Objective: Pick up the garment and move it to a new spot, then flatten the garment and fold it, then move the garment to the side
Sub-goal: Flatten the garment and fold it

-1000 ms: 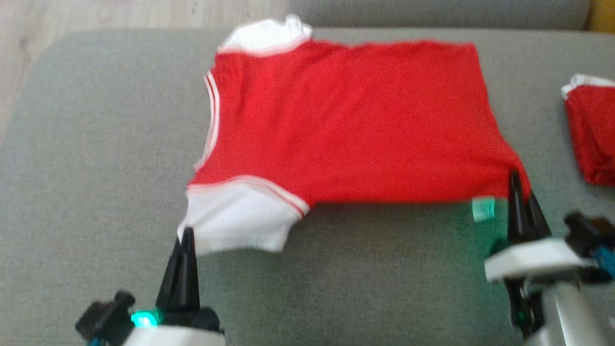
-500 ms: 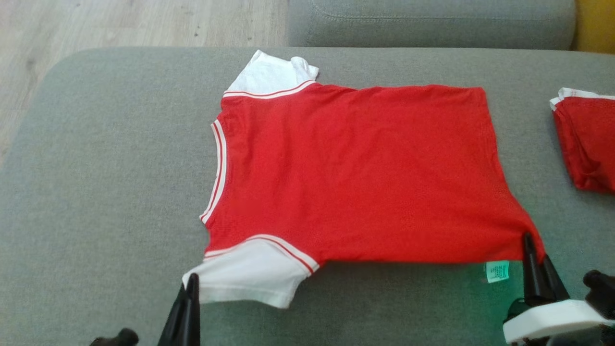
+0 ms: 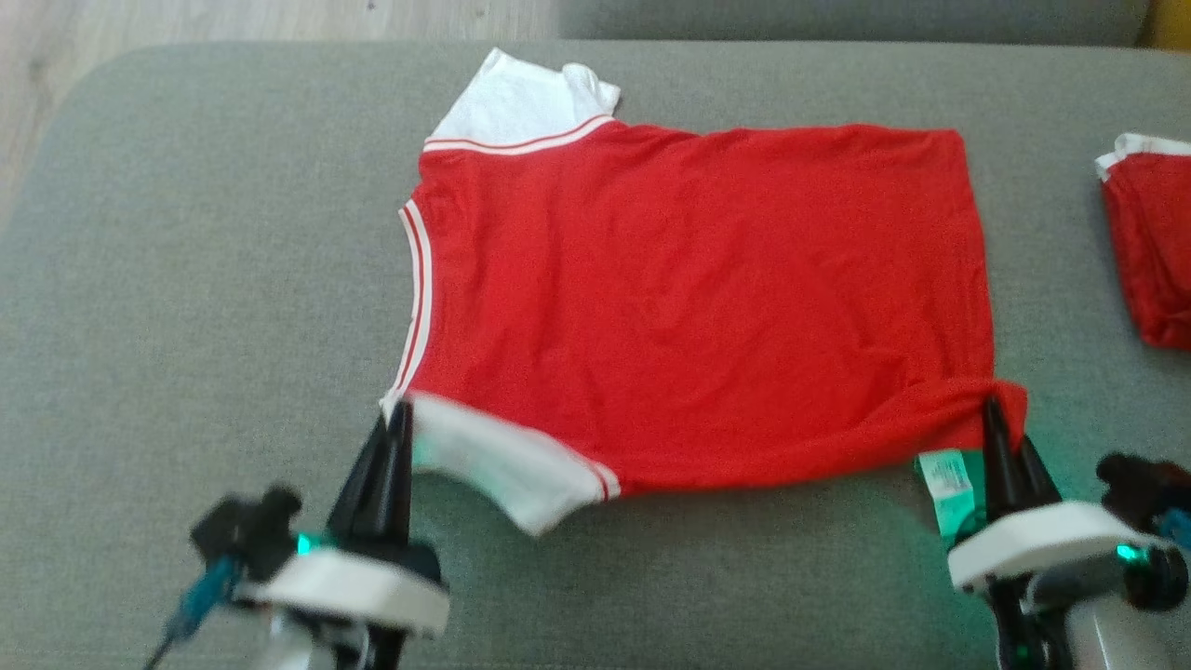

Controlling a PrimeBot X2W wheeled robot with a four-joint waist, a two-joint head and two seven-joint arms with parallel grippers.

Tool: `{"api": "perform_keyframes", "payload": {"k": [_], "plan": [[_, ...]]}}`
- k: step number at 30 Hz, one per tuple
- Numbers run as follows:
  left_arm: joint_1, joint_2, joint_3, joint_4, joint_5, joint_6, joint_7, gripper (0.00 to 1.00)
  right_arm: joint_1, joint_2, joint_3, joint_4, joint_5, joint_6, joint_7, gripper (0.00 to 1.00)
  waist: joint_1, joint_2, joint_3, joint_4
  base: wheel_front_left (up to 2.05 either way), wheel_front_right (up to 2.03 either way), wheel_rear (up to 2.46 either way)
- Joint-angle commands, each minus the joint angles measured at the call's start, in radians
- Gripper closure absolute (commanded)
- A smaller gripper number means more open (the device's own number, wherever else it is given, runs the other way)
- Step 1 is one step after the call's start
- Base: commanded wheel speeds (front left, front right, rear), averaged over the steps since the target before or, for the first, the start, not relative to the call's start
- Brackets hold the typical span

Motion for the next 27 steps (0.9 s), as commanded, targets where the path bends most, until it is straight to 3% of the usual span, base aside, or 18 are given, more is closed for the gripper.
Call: {"api": "perform_keyframes", "payload": {"k": [1,16,17,18,19,21,22,23,27], "plan": [[-0.106,0.001,0.024,0.004,0.019,-0.015,-0.012,1.00,-0.069,-0.008,0.025,-0.013,0.005,0.007,-0.004,1.00,-0.0001,-0.0001,0.021,-0.002,0.00,0.00,0.00],[-0.428,-0.028,0.034,0.332,0.051,-0.088,-0.097,1.00,-0.301,-0.008,0.028,0.156,-0.036,0.007,-0.013,1.00,-0.0001,-0.0001,0.086,-0.039,0.00,0.00,0.00],[-0.435,-0.031,0.037,0.351,0.050,-0.089,-0.105,1.00,-0.310,-0.008,0.032,0.164,-0.036,0.007,-0.015,0.73,-0.0001,-0.0001,0.086,-0.041,0.00,0.00,0.00],[-0.442,-0.035,0.039,0.369,0.048,-0.091,-0.111,1.00,-0.320,-0.008,0.038,0.171,-0.037,0.007,-0.018,0.04,-0.0001,-0.0001,0.084,-0.043,0.00,0.00,0.00],[-0.448,-0.039,0.040,0.385,0.048,-0.092,-0.117,1.00,-0.330,-0.008,0.045,0.175,-0.034,0.007,-0.026,0.00,-0.0001,-0.0001,0.084,-0.044,0.00,0.00,0.00],[-0.458,-0.050,0.049,0.413,0.042,-0.094,-0.130,0.53,-0.350,-0.008,0.064,0.184,-0.021,0.007,-0.039,0.00,-0.0001,-0.0001,0.082,-0.047,0.00,0.00,0.00],[-0.462,-0.054,0.055,0.424,0.039,-0.095,-0.136,0.11,-0.361,-0.008,0.072,0.189,-0.013,0.007,-0.043,0.00,-0.0001,-0.0001,0.082,-0.049,0.00,0.00,0.00],[-0.464,-0.057,0.061,0.434,0.037,-0.095,-0.141,0.00,-0.372,-0.008,0.078,0.195,-0.009,0.007,-0.048,0.00,-0.0001,-0.0001,0.081,-0.052,0.00,0.00,0.00],[-0.464,-0.066,0.080,0.456,0.029,-0.101,-0.153,0.00,-0.411,-0.008,0.092,0.217,-0.002,0.007,-0.062,0.00,-0.0001,-0.0001,0.077,-0.056,0.00,0.00,0.00]]}}
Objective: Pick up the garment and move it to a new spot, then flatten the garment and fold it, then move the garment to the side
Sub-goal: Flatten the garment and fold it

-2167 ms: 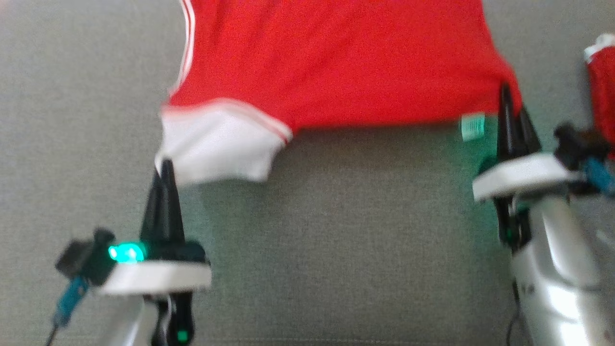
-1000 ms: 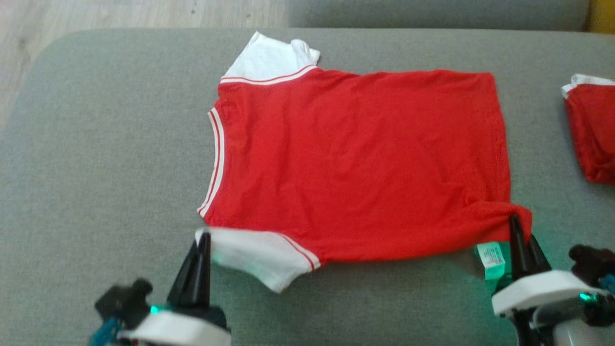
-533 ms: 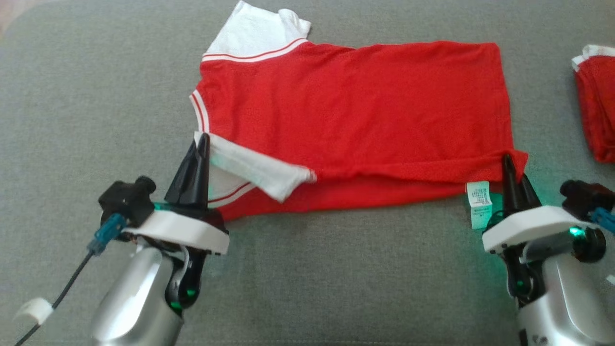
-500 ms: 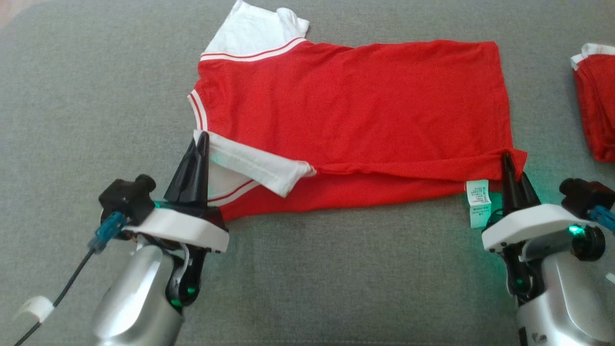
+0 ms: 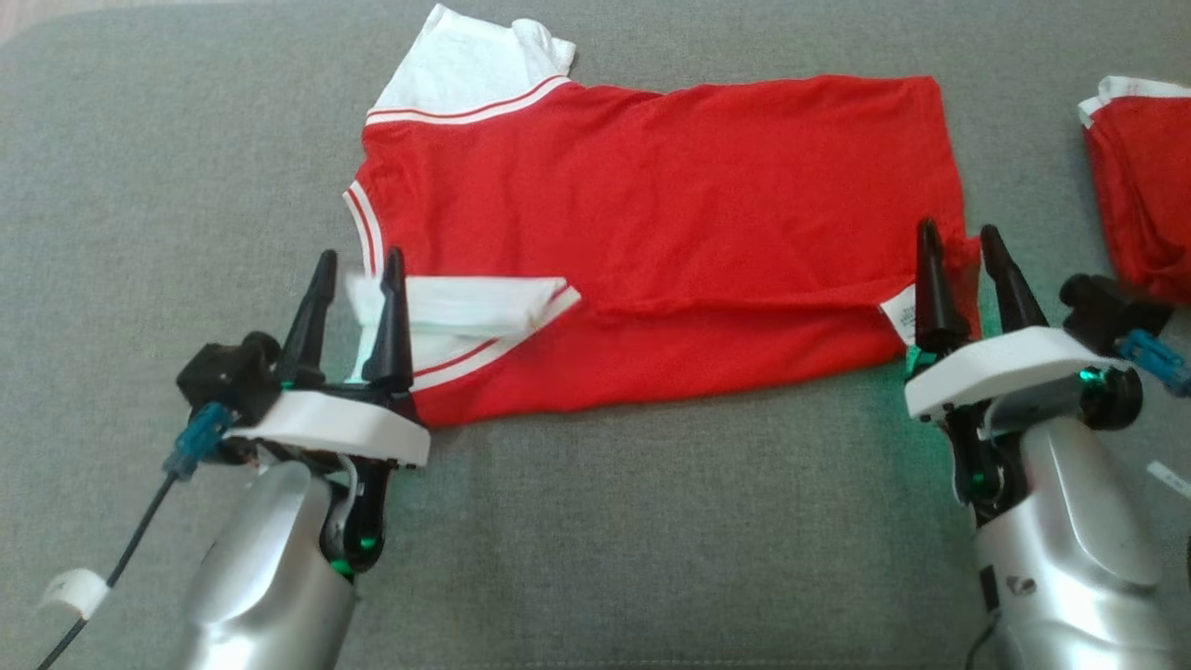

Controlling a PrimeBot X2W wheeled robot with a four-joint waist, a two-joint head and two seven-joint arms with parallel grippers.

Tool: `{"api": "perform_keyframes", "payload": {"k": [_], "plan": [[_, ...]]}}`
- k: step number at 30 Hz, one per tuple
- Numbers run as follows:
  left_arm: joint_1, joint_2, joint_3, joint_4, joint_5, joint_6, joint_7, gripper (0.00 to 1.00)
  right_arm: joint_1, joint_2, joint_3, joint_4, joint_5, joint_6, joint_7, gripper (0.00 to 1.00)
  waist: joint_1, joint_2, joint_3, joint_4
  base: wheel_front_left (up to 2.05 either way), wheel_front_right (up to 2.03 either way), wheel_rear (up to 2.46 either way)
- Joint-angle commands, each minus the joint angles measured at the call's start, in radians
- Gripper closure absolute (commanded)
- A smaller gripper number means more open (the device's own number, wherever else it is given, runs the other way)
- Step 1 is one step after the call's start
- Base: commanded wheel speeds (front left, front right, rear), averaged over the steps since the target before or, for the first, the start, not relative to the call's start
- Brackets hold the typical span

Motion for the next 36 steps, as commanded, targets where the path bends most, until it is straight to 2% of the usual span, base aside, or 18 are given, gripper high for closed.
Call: {"api": "perform_keyframes", "payload": {"k": [1,7,12,17,21,29,36], "plan": [[-0.037,0.016,0.047,-0.025,-0.012,-0.007,-0.014,0.00,-0.037,-0.005,0.028,-0.022,0.005,0.007,-0.014,0.00,-0.0001,-0.0001,-0.003,0.000,0.00,0.00,0.00],[0.025,0.025,0.073,-0.081,-0.011,-0.012,-0.020,0.00,-0.037,-0.005,-0.021,-0.042,-0.027,0.007,-0.048,0.00,-0.0001,-0.0001,-0.022,0.001,0.00,0.00,0.00],[0.146,0.032,0.078,-0.169,-0.027,-0.002,-0.012,0.00,0.026,-0.005,-0.086,-0.125,-0.093,0.007,-0.047,0.00,-0.0001,-0.0001,-0.045,0.008,0.00,0.00,0.00],[0.275,0.033,0.078,-0.236,-0.073,0.032,0.054,0.00,0.141,-0.005,-0.123,-0.241,-0.151,0.007,0.010,0.00,-0.0001,-0.0001,-0.059,0.017,0.00,0.00,0.00],[0.324,0.036,0.083,-0.257,-0.105,0.052,0.105,0.00,0.232,-0.005,-0.115,-0.325,-0.134,0.007,0.078,0.00,-0.0001,-0.0001,-0.059,0.013,0.00,0.00,0.00],[0.301,0.027,0.121,-0.229,-0.187,0.070,0.178,0.00,0.293,-0.005,-0.088,-0.408,-0.116,0.007,0.151,0.00,-0.0001,-0.0001,-0.018,-0.024,0.00,0.00,0.00],[0.265,0.013,0.134,-0.163,-0.234,0.060,0.208,0.00,0.255,-0.005,-0.067,-0.362,-0.108,0.007,0.174,0.00,-0.0001,-0.0001,0.010,-0.046,0.00,0.00,0.00]]}}
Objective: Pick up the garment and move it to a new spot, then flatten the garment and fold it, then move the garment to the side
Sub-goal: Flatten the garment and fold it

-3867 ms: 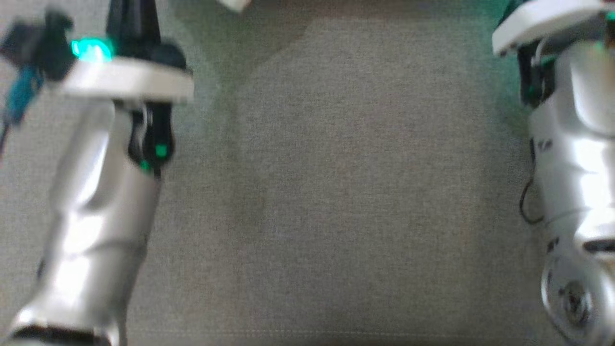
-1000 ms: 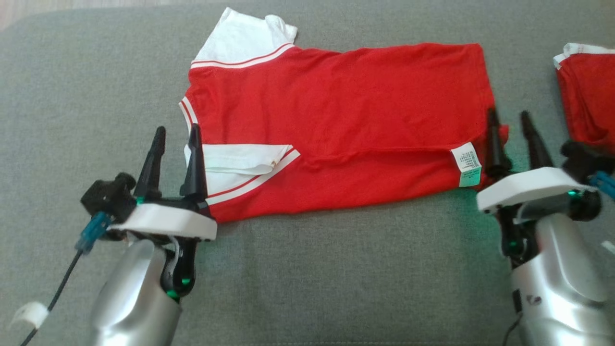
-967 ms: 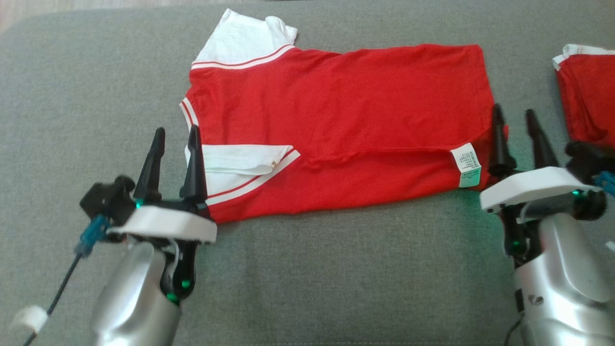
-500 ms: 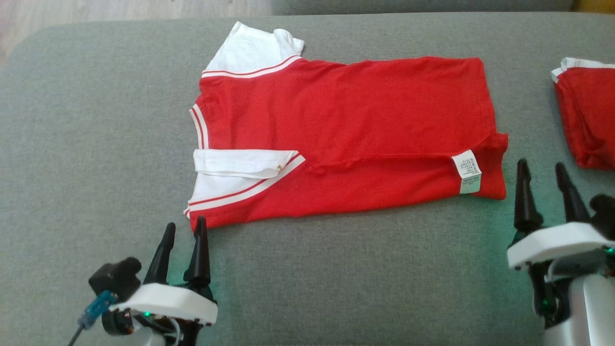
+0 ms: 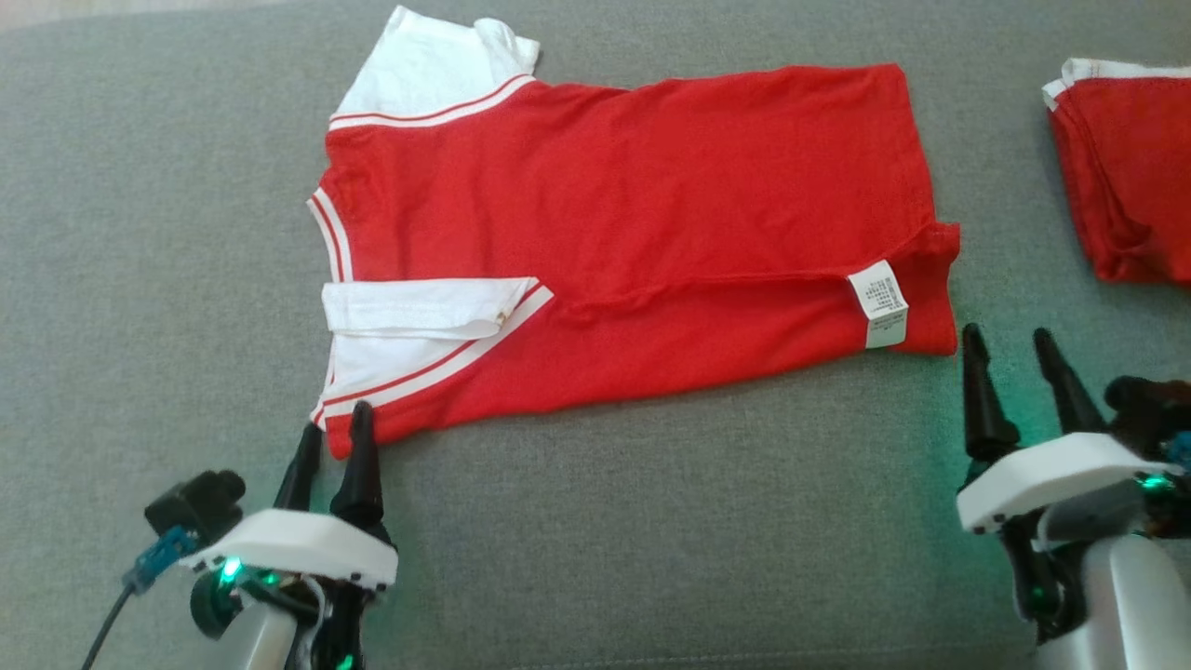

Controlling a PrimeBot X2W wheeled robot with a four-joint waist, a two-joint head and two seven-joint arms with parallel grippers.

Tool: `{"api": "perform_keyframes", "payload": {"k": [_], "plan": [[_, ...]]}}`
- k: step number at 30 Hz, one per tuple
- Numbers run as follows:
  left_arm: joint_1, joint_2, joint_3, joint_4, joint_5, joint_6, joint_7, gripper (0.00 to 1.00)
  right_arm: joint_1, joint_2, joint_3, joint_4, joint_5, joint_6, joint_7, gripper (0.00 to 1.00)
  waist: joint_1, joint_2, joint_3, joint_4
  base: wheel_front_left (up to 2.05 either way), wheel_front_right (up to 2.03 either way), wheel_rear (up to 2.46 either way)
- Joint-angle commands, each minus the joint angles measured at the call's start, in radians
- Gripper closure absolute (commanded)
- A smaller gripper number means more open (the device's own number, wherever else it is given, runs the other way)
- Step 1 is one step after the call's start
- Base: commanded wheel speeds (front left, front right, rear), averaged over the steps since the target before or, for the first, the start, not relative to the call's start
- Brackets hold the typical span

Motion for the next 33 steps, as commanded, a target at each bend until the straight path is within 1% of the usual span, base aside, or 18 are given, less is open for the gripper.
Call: {"api": "perform_keyframes", "payload": {"k": [1,2,3,4,5,10,11,12,13,14,15,16,21,27,33], "plan": [[-0.027,0.006,0.035,-0.014,-0.007,-0.006,0.002,0.07,-0.042,-0.006,0.029,-0.017,0.004,0.007,0.009,0.00,0.0000,-0.0001,0.004,-0.002,0.00,0.00,0.00],[-0.030,0.005,0.035,-0.009,-0.009,-0.008,0.000,0.51,-0.052,-0.006,0.033,0.002,0.003,0.007,0.013,0.00,0.0000,-0.0001,0.005,-0.002,0.00,0.00,0.00],[-0.034,0.003,0.034,-0.004,-0.010,-0.010,-0.001,0.65,-0.064,-0.006,0.038,0.021,0.008,0.007,0.015,0.00,0.0000,-0.0001,0.007,-0.002,0.00,0.00,0.00],[-0.037,0.002,0.034,0.000,-0.010,-0.012,-0.004,0.87,-0.076,-0.006,0.041,0.042,0.012,0.007,0.017,0.00,0.0000,-0.0001,0.008,-0.001,0.00,0.00,0.00],[-0.040,0.000,0.033,0.003,-0.011,-0.014,-0.007,1.00,-0.088,-0.006,0.045,0.064,0.017,0.007,0.019,0.00,0.0000,-0.0001,0.010,0.000,0.00,0.00,0.00],[-0.053,-0.004,0.030,0.008,-0.005,-0.025,-0.032,1.00,-0.155,-0.006,0.060,0.180,0.033,0.007,0.027,0.00,0.0000,-0.0001,0.014,0.010,0.00,0.00,0.00],[-0.056,-0.005,0.029,0.007,-0.003,-0.027,-0.037,1.00,-0.167,-0.006,0.065,0.203,0.040,0.007,0.032,0.03,0.0000,-0.0001,0.015,0.014,0.00,0.00,0.00],[-0.059,-0.006,0.029,0.005,-0.002,-0.029,-0.043,1.00,-0.177,-0.006,0.070,0.225,0.047,0.007,0.036,0.24,0.0000,-0.0001,0.015,0.017,0.00,0.00,0.00],[-0.062,-0.006,0.028,0.003,0.000,-0.031,-0.048,1.00,-0.187,-0.006,0.073,0.242,0.049,0.007,0.038,0.55,0.0000,-0.0001,0.015,0.020,0.00,0.00,0.00],[-0.064,-0.005,0.027,0.000,0.002,-0.032,-0.053,1.00,-0.196,-0.006,0.075,0.257,0.049,0.007,0.038,0.64,0.0000,-0.0001,0.015,0.022,0.00,0.00,0.00],[-0.066,-0.005,0.026,-0.003,0.004,-0.034,-0.058,1.00,-0.205,-0.006,0.075,0.269,0.049,0.007,0.038,0.85,0.0000,-0.0001,0.013,0.024,0.00,0.00,0.00],[-0.068,-0.004,0.026,-0.007,0.007,-0.035,-0.063,1.00,-0.213,-0.006,0.075,0.277,0.057,0.007,0.038,1.00,0.0000,-0.0001,0.012,0.026,0.00,0.00,0.00],[-0.081,0.010,0.023,-0.041,0.024,-0.039,-0.080,1.00,-0.244,-0.006,0.066,0.279,0.084,0.007,0.038,1.00,0.0000,-0.0001,-0.008,0.029,0.00,0.00,0.00],[-0.080,0.034,0.017,-0.118,0.043,-0.032,-0.077,1.00,-0.244,-0.006,0.035,0.224,0.094,0.007,0.076,1.00,0.0000,-0.0001,-0.036,0.030,0.00,0.00,0.00],[0.003,0.070,-0.020,-0.255,0.064,-0.015,-0.021,1.00,-0.139,-0.006,0.007,0.117,0.142,0.007,0.170,1.00,0.0000,-0.0001,-0.056,0.029,0.00,0.00,0.00]]}}
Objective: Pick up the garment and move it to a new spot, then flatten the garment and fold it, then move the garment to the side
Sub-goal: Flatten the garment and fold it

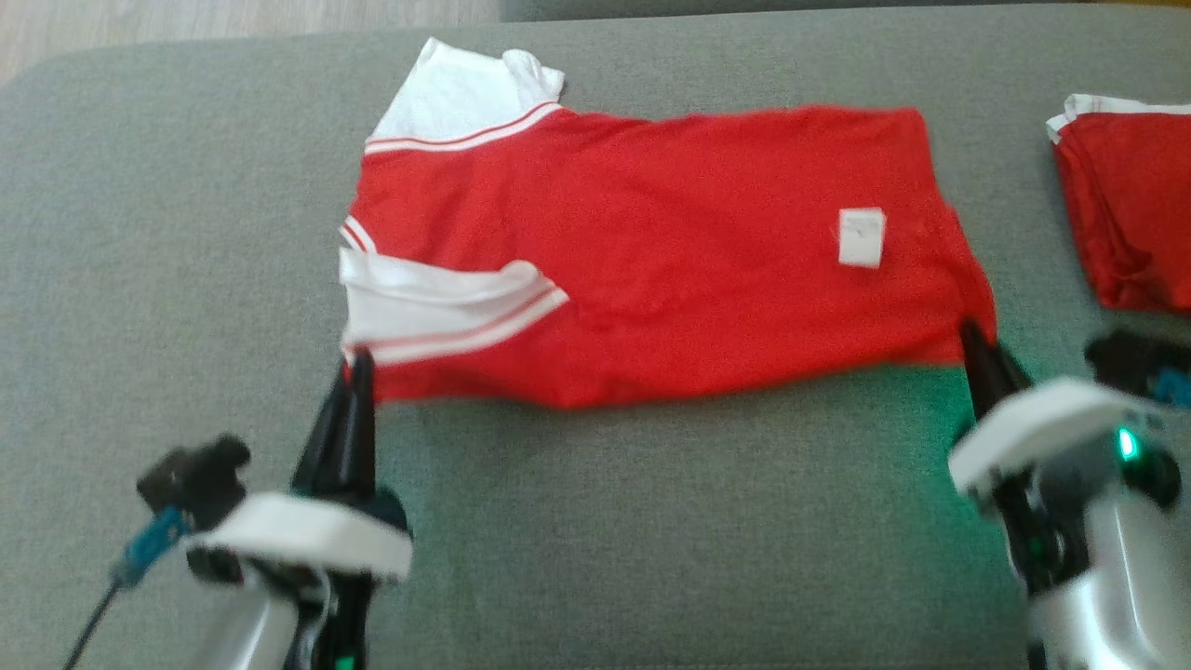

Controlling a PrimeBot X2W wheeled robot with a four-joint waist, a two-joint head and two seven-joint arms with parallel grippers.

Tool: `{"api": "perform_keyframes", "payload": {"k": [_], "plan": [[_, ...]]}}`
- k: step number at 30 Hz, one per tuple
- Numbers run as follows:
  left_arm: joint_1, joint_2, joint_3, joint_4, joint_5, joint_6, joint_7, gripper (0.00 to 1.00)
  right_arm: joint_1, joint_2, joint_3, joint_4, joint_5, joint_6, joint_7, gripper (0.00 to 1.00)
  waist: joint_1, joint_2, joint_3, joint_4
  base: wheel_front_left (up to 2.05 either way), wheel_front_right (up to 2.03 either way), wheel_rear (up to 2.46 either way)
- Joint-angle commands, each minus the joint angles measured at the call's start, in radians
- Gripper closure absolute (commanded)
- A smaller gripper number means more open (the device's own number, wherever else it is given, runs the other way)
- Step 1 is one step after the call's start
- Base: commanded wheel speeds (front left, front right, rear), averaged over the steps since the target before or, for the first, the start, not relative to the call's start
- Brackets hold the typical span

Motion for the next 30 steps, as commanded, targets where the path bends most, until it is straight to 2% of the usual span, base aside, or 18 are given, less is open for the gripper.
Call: {"api": "perform_keyframes", "payload": {"k": [1,7,13,14,15,16,17,18,24,30], "plan": [[0.023,0.030,0.026,-0.054,0.008,0.011,0.005,1.00,0.031,-0.005,0.008,-0.051,0.008,0.007,0.011,1.00,0.0000,0.0000,-0.002,-0.002,0.00,0.00,0.00],[0.151,0.057,0.035,-0.155,-0.004,0.061,0.038,1.00,0.165,-0.005,-0.019,-0.134,0.030,0.007,0.051,1.00,0.0000,0.0000,-0.013,-0.009,0.00,0.00,0.00],[0.212,0.068,0.032,-0.119,-0.014,0.077,0.056,1.00,0.227,-0.005,-0.024,-0.168,0.037,0.007,0.055,1.00,0.0000,0.0000,-0.020,-0.024,0.00,0.00,0.00],[0.213,0.067,0.031,-0.105,-0.015,0.077,0.056,1.00,0.231,-0.005,-0.024,-0.168,0.033,0.007,0.051,0.73,0.0000,0.0000,-0.021,-0.025,0.00,0.00,0.00],[0.212,0.065,0.030,-0.093,-0.016,0.076,0.054,1.00,0.235,-0.005,-0.024,-0.167,0.031,0.007,0.045,0.55,0.0000,0.0000,-0.022,-0.027,0.00,0.00,0.00],[0.211,0.062,0.029,-0.083,-0.017,0.076,0.051,0.74,0.238,-0.005,-0.022,-0.166,0.030,0.007,0.040,0.00,0.0000,0.0000,-0.023,-0.029,0.00,0.00,0.00],[0.209,0.061,0.030,-0.075,-0.017,0.075,0.047,0.51,0.243,-0.005,-0.021,-0.165,0.030,0.007,0.034,0.00,0.0000,0.0000,-0.024,-0.031,0.00,0.00,0.00],[0.207,0.060,0.031,-0.068,-0.017,0.075,0.044,0.00,0.248,-0.005,-0.021,-0.165,0.029,0.007,0.028,0.00,0.0000,0.0000,-0.025,-0.033,0.00,0.00,0.00],[0.150,0.102,0.038,-0.075,0.015,0.064,0.042,0.00,0.272,-0.005,-0.032,-0.186,0.003,0.007,0.000,0.00,0.0000,0.0000,-0.019,-0.054,0.00,0.00,0.00],[-0.054,0.235,0.059,-0.145,0.080,0.043,0.140,0.00,0.231,-0.005,-0.018,-0.257,-0.025,0.007,-0.009,0.00,0.0000,0.0000,0.017,-0.081,0.00,0.00,0.00]]}}
